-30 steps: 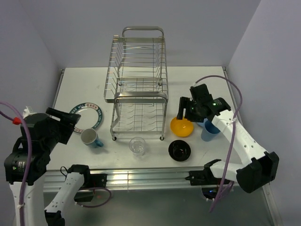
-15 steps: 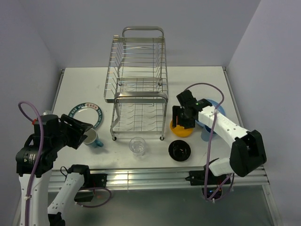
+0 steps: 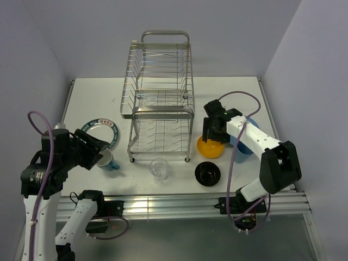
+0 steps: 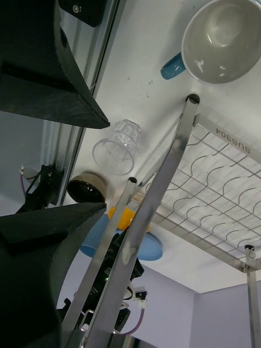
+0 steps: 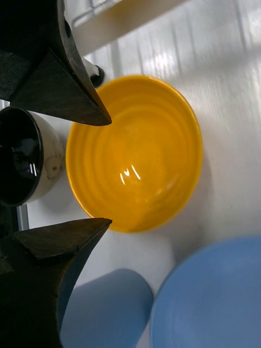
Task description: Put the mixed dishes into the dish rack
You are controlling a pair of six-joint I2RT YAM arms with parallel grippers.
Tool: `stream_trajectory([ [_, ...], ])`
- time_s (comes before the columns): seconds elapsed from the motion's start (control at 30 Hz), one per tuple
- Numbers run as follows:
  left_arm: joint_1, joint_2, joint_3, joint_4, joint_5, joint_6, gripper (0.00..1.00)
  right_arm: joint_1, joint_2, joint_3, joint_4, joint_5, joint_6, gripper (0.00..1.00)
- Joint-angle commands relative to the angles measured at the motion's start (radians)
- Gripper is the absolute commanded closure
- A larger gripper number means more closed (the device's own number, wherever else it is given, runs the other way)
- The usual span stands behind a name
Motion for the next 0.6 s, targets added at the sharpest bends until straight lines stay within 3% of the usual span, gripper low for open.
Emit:
stream_trajectory([
  [0.0, 0.001, 0.001, -0.002, 0.064, 0.046, 0.036, 0.37, -0.061, 0.018, 0.028, -0.021, 0.066, 0.017, 0.24],
  [0.57, 0.001, 0.007, -0.022, 0.079, 0.073, 0.065, 0.38, -0.072, 0.044, -0.085, 0.008, 0.046, 0.055, 0.24],
])
